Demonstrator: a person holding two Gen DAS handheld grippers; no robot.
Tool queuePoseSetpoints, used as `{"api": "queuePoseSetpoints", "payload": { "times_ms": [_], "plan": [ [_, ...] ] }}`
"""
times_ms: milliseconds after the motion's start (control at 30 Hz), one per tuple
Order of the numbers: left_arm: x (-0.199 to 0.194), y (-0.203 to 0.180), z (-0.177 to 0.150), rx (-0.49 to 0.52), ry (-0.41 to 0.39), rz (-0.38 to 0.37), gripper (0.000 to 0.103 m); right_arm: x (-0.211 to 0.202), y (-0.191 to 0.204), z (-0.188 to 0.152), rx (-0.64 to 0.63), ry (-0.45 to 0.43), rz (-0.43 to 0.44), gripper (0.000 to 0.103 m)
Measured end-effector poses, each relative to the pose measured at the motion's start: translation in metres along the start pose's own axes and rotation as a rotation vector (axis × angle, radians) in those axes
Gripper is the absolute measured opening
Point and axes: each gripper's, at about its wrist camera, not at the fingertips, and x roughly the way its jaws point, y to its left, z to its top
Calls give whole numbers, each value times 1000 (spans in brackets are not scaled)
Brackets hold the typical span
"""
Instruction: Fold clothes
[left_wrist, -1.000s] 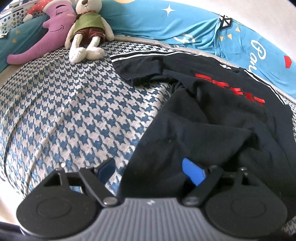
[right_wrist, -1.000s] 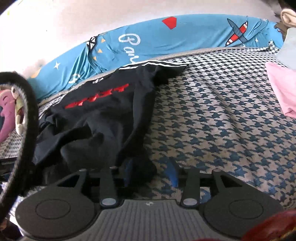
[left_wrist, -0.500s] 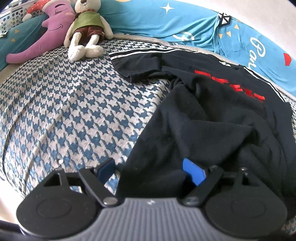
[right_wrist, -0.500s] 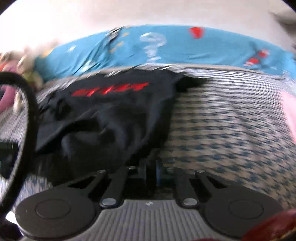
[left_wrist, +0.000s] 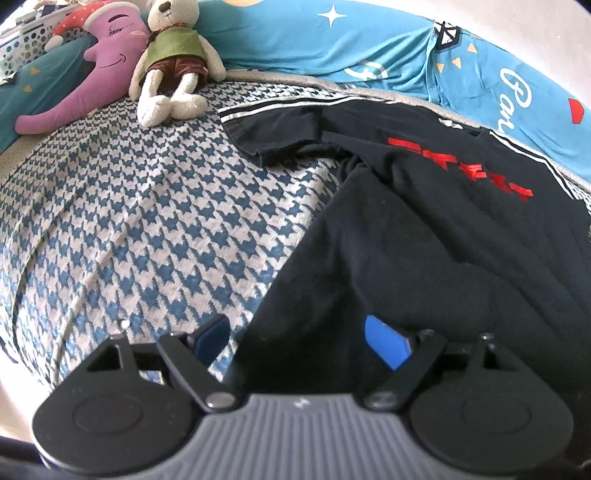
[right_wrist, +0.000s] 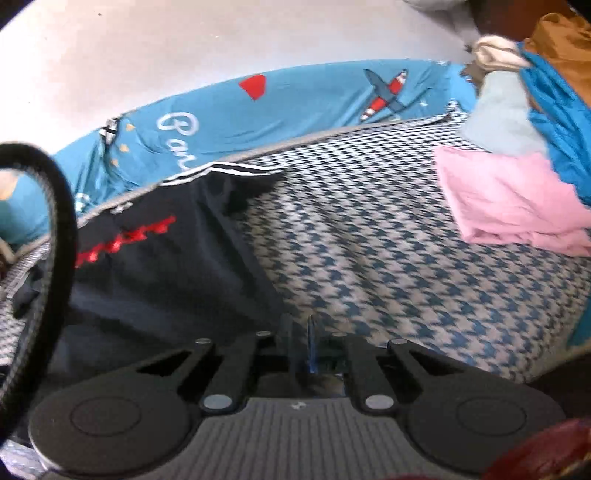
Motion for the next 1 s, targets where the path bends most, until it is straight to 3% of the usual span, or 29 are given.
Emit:
{"api": "queuePoseSetpoints", "payload": {
  "times_ms": [167,467,567,767,900,1000],
  "plan": [
    [-6,-5,8,12,-16,-34,84,9,9,23,-30,15,132,10],
    [-7,-29,27,104,-39,-56,89,46,23,68,-35,38,215,12],
    [-3,-35,36,161,-48,-56,92,64,27,86,-29,29,236,24],
    [11,-46,58,251,-79,-38,93,118,18,115,137,75,266,27],
    [25,-46,67,208,-60,-51,93,152,11,130,257,104,271,31],
    [30,-43,68,166,-37,-83,93,171,9,140,328,106,277,42]
  ]
}}
